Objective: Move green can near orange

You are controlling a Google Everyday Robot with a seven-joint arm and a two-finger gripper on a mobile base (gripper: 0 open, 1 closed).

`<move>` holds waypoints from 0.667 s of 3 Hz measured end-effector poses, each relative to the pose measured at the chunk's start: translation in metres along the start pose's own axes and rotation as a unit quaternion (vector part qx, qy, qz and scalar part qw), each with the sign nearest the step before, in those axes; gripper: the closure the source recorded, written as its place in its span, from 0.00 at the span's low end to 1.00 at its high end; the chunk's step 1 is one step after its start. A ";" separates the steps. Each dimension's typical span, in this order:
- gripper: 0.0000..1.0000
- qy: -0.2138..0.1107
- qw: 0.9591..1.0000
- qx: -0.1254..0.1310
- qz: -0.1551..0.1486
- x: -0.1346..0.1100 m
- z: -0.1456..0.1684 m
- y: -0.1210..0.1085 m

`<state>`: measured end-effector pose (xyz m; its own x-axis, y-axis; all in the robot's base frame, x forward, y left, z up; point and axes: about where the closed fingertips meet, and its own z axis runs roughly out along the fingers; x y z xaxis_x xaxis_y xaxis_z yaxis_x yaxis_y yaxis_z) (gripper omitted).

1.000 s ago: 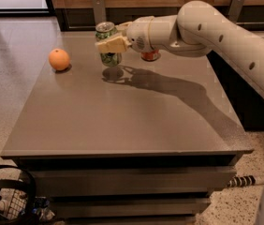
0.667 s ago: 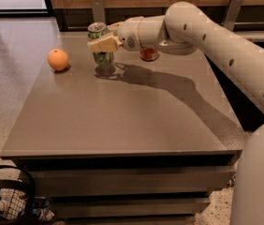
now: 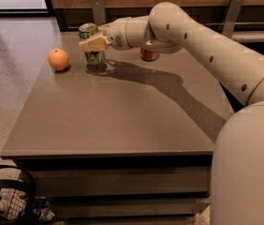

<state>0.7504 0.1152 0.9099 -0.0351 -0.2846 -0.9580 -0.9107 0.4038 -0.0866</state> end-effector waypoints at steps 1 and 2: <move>1.00 -0.002 1.000 0.004 0.018 0.006 0.013 -0.001; 1.00 -0.011 0.999 0.008 0.037 0.017 0.021 -0.002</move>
Offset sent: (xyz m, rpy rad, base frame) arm 0.0177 0.0077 -0.0373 0.0907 0.0761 -0.0620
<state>0.7608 0.1278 0.8878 -0.0924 -0.2354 -0.9675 -0.8996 0.4362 -0.0202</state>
